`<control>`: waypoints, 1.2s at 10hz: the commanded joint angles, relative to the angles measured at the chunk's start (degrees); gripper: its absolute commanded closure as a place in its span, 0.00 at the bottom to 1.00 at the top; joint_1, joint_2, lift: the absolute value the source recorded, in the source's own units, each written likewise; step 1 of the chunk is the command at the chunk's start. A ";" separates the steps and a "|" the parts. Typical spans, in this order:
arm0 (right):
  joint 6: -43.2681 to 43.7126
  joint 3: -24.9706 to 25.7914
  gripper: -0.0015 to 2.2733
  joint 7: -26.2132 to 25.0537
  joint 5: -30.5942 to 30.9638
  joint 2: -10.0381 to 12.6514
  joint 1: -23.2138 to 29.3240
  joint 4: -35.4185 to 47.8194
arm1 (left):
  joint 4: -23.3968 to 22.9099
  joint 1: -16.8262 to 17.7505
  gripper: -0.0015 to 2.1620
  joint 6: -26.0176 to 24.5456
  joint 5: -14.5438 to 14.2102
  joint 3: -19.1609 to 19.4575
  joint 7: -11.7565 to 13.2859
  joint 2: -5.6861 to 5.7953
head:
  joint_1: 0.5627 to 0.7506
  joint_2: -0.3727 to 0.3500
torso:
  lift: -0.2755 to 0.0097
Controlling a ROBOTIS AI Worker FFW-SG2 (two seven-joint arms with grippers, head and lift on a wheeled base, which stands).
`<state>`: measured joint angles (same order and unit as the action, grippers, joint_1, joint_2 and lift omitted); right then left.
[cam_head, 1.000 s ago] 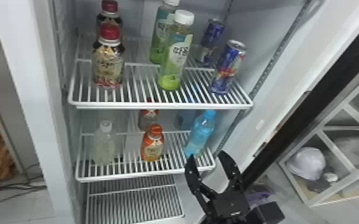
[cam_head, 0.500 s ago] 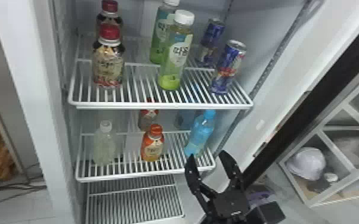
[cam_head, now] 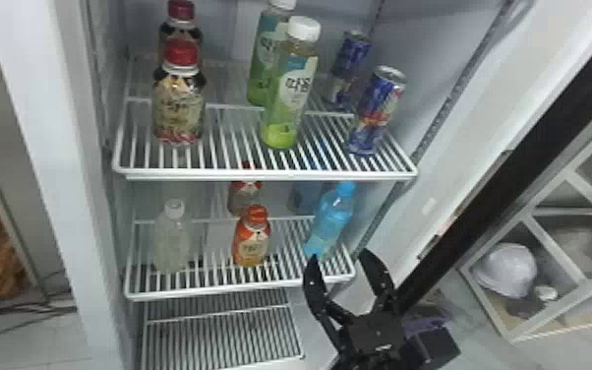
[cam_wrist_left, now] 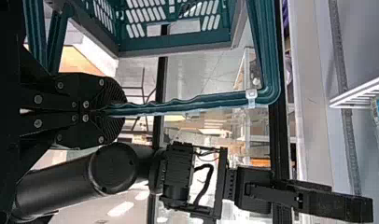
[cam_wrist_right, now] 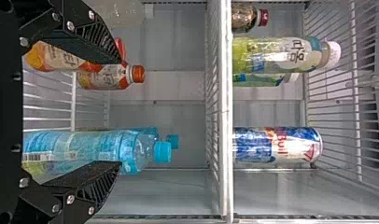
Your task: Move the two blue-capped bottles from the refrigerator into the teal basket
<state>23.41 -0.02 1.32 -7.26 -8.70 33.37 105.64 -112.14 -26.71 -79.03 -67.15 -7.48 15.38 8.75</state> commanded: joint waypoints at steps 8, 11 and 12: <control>1.48 0.02 0.10 -2.02 6.56 0.00 -11.86 -14.31 | 0.00 -0.28 0.54 0.28 -0.09 0.09 0.09 -0.23 | 0.70 0.03 | 0.49; 1.62 0.19 0.10 -4.66 6.82 0.53 -15.65 -17.97 | 0.00 -0.14 0.54 0.28 -0.09 -0.08 0.09 -0.23 | 0.70 0.03 | 0.49; 1.62 0.19 0.10 -5.10 6.56 0.62 -16.78 -18.95 | 0.00 0.00 0.54 0.42 -0.09 -0.08 0.09 -0.23 | 0.70 0.03 | 0.49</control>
<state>25.04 0.15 -3.75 -0.55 -8.17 17.27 87.25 -112.14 -26.79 -78.67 -67.24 -7.55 15.47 8.52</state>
